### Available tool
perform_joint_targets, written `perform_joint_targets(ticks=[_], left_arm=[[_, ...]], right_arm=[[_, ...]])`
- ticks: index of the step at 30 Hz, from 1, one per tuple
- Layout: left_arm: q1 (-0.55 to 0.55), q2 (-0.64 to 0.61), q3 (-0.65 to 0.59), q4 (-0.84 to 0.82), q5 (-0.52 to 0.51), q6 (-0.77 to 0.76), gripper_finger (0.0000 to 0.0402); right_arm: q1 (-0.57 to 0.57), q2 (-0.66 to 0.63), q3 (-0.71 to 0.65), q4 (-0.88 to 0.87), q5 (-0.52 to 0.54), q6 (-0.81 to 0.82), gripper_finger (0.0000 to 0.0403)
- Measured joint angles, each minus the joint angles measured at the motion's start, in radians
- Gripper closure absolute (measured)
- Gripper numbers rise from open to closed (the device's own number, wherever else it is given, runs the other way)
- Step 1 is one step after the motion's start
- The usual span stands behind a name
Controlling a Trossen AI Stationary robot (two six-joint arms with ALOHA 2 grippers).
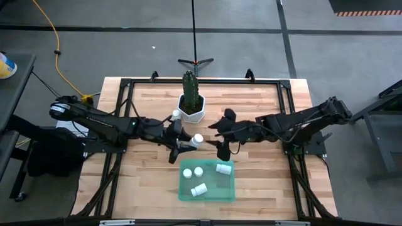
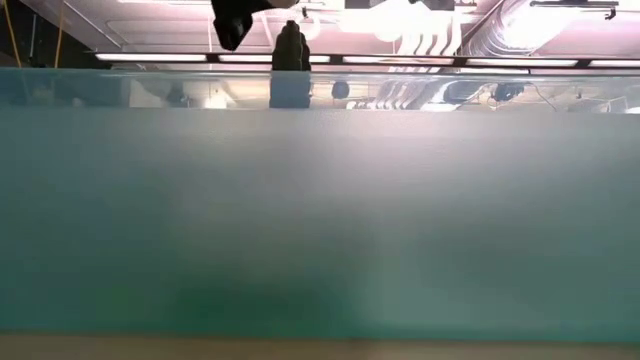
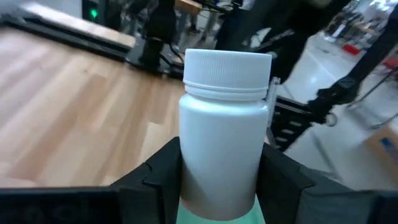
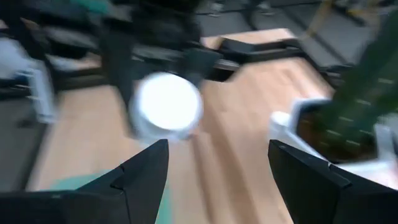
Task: Pick and place pill bottles into a basket
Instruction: Put the white pill bottle into the green bin
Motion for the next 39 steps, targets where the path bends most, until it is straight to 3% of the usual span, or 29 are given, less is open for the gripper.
perform_joint_targets(ticks=[4,11,22,39], left_arm=[[-0.006,0.000,0.000,0.001,-0.048,0.074,0.0207],[-0.006,0.001,0.000,0.023,-0.058,0.107,0.0209],[-0.006,0.002,0.000,0.112,-0.054,0.155,0.0209],[-0.005,0.018,0.000,0.161,-0.062,0.167,0.0212]], right_arm=[[-0.015,0.000,0.000,0.087,-0.127,-0.006,0.0136],[-0.017,0.000,0.000,0.160,-0.199,-0.018,0.0136],[-0.054,0.000,0.000,0.166,-0.173,-0.017,0.0136],[-0.082,0.035,0.000,0.230,-0.263,0.007,0.0136]])
